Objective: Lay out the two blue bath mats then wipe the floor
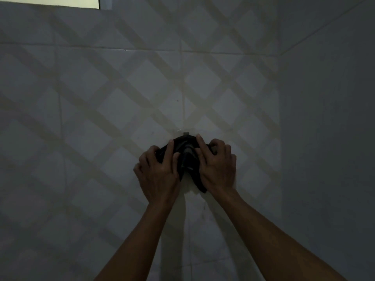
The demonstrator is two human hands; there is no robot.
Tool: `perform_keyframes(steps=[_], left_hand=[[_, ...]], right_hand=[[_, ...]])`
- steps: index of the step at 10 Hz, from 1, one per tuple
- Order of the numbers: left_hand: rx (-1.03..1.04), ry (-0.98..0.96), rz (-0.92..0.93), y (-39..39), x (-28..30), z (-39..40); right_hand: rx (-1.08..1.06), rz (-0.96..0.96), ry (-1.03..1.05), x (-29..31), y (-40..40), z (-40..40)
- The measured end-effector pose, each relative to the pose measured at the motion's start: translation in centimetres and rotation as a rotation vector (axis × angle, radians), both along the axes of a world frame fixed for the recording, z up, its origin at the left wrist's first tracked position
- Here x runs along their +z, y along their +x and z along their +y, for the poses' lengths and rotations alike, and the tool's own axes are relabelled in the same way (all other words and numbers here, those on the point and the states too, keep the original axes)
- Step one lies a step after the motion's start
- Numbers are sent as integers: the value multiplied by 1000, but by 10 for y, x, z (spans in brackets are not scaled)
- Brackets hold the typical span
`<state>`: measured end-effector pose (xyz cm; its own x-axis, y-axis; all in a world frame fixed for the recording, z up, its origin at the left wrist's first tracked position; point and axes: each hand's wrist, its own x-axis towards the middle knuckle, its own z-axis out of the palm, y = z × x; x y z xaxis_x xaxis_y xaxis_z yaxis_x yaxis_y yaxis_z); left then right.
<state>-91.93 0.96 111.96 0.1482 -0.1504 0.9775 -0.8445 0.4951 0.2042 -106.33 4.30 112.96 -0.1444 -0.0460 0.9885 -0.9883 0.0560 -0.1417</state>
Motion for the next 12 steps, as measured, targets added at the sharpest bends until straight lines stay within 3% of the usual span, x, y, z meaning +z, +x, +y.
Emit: perform_keyframes(steps=[9,12], left_hand=[[-143,223,-50,21,9,20],[-279,336,-60,55,3,59]], right_hand=[[158,-285,358,11,33,41],[152,-306,416,-3,57,96]])
